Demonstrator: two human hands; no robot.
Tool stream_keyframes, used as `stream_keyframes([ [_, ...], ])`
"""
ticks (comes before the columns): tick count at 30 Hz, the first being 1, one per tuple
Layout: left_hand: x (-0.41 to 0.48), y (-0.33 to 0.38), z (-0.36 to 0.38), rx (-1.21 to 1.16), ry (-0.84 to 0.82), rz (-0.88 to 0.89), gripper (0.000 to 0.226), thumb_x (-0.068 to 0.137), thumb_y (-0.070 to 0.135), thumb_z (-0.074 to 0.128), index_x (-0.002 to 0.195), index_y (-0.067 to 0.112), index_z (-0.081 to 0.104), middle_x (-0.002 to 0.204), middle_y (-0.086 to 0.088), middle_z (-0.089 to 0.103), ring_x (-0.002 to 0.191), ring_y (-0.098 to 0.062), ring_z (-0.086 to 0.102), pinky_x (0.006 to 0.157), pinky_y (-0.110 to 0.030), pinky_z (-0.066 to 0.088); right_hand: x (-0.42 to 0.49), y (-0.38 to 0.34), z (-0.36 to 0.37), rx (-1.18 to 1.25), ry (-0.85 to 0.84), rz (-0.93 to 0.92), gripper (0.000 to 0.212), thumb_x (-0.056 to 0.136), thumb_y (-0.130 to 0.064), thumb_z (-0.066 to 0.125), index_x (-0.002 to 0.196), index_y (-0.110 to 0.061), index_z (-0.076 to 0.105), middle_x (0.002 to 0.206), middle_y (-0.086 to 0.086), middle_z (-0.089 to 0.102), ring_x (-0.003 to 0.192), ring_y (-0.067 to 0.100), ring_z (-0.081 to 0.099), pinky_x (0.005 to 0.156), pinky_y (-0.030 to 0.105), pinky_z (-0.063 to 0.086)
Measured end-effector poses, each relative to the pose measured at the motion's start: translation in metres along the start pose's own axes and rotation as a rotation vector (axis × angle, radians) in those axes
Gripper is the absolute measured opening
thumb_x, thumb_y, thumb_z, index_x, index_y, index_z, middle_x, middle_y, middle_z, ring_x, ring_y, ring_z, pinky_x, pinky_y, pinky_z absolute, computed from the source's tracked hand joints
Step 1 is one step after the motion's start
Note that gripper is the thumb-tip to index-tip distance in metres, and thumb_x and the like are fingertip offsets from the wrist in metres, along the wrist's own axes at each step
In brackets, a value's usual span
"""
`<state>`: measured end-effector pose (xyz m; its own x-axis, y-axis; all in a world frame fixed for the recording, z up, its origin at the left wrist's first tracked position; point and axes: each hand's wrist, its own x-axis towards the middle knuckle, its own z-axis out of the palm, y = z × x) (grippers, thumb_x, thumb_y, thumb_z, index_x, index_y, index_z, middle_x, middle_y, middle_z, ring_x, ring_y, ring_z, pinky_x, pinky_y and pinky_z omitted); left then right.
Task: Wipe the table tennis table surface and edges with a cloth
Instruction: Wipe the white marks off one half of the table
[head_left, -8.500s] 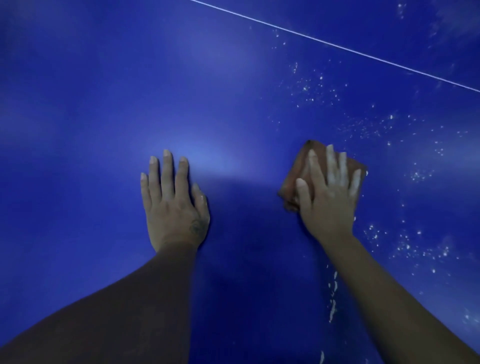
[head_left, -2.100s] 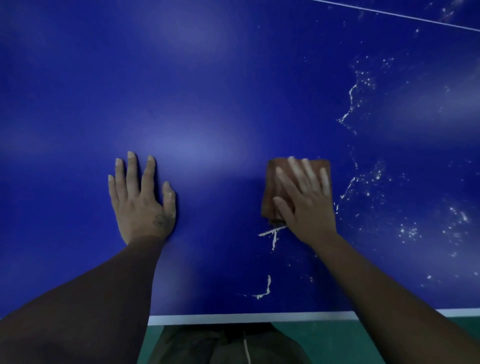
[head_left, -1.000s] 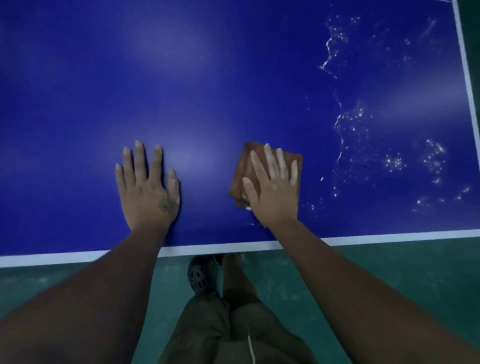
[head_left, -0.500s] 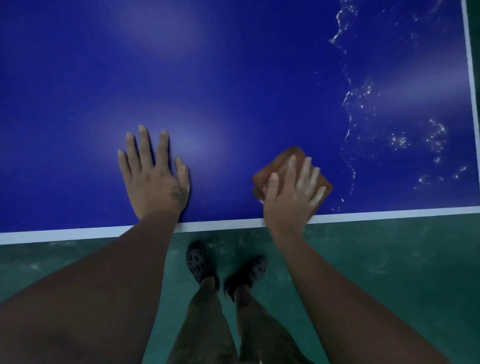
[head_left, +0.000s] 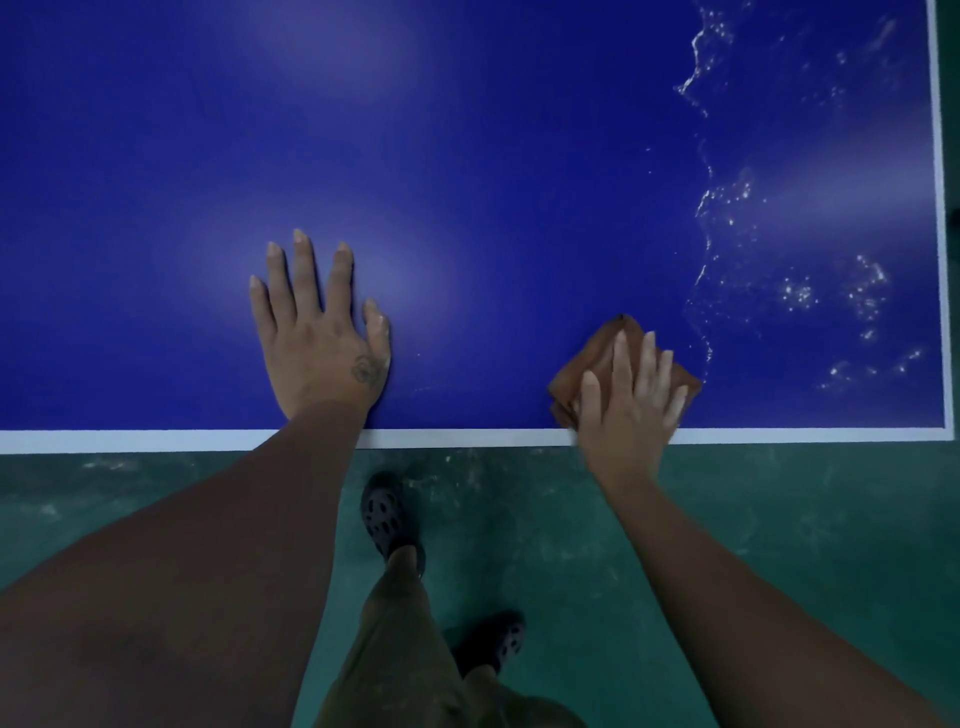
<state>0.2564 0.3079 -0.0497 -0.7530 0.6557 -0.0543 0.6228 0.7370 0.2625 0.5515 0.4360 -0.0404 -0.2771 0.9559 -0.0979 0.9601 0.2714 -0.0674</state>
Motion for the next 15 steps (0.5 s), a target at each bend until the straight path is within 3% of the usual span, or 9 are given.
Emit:
stream_keyframes([
  [4, -0.001, 0.001, -0.002, -0.018, 0.005, 0.003, 0.064, 0.113, 0.050, 0.028, 0.173, 0.026, 0.029, 0.184, -0.009, 0.011, 0.170, -0.033, 0.004, 0.138, -0.053, 0.000, 0.007, -0.081, 0.009, 0.063, 0.040, 0.066, 0.070, 0.110, -0.061, 0.022, 0.172, -0.029, 0.023, 0.181, 0.003, 0.008, 0.167, 0.030, 0.004, 0.131, 0.065, 0.005],
  [7, -0.001, 0.001, -0.004, -0.041, 0.011, -0.003, 0.061, 0.115, 0.049, 0.030, 0.172, 0.025, 0.033, 0.183, -0.008, 0.014, 0.170, -0.033, 0.005, 0.138, -0.053, 0.001, -0.010, -0.115, 0.023, 0.075, 0.093, -0.166, 0.064, 0.112, -0.056, 0.032, 0.170, -0.029, 0.030, 0.180, 0.004, 0.016, 0.167, 0.030, 0.009, 0.132, 0.063, 0.005],
  [12, -0.001, 0.000, -0.003, -0.051, 0.023, -0.005, 0.060, 0.116, 0.048, 0.032, 0.171, 0.025, 0.035, 0.183, -0.008, 0.015, 0.170, -0.033, 0.006, 0.137, -0.052, 0.000, -0.036, -0.071, 0.027, 0.103, 0.015, -0.625, 0.061, 0.112, -0.055, 0.043, 0.167, -0.031, 0.037, 0.180, -0.001, 0.018, 0.167, 0.027, 0.011, 0.130, 0.066, 0.012],
  [15, -0.001, 0.001, -0.002, -0.044, 0.026, -0.008, 0.060, 0.116, 0.048, 0.029, 0.171, 0.025, 0.034, 0.183, -0.008, 0.014, 0.170, -0.033, 0.005, 0.138, -0.052, 0.000, -0.025, -0.032, 0.016, 0.059, -0.043, -0.687, 0.062, 0.111, -0.058, 0.042, 0.167, -0.035, 0.035, 0.180, -0.005, 0.014, 0.167, 0.026, 0.010, 0.130, 0.066, 0.014],
])
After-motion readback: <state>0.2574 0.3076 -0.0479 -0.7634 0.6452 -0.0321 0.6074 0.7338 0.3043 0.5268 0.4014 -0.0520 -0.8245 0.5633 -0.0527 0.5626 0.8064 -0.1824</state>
